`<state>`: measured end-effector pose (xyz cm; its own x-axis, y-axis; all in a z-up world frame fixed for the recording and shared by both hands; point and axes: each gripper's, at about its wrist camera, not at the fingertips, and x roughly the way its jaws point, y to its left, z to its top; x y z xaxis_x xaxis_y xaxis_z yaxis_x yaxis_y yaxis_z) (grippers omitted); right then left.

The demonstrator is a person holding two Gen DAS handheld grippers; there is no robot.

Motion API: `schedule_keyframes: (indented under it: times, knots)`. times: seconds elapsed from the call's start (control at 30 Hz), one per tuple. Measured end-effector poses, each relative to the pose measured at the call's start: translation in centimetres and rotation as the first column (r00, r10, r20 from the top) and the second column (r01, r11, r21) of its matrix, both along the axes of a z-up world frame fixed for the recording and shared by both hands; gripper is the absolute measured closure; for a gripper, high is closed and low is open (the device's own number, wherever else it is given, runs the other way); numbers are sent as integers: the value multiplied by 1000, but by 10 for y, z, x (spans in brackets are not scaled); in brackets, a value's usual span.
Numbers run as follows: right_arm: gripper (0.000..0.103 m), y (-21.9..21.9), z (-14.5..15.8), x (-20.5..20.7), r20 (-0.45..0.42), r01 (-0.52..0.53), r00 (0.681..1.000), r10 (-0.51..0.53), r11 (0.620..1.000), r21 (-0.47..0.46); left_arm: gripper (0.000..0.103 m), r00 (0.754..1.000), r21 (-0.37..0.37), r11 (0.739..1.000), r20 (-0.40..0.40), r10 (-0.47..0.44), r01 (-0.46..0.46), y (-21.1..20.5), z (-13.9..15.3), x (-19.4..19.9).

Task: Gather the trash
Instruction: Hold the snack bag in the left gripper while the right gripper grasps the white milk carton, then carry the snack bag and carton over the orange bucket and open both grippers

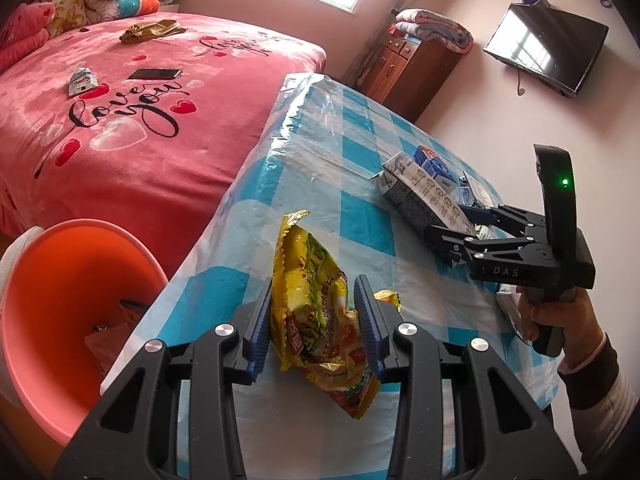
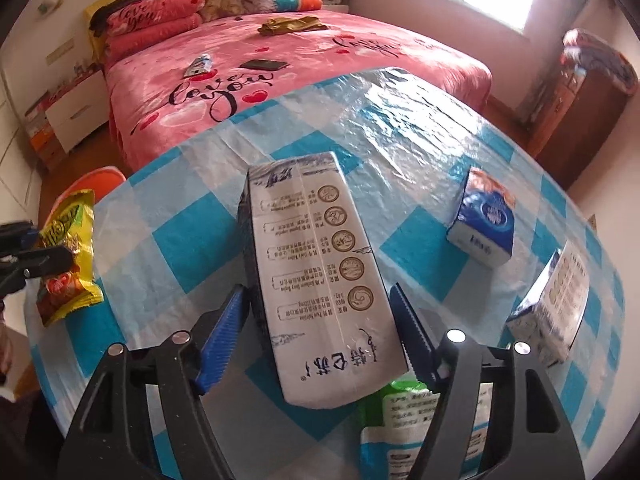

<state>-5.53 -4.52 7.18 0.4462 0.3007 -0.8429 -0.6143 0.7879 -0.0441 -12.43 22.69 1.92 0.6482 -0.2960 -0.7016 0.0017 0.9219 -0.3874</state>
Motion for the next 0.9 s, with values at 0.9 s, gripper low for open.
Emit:
schedule_keyframes:
  times: [0.9]
  knots:
    - [37,69,42,-65,-14,-91,995,96,976,199,62,993,-13,993,22,119,-118,57,2,-31]
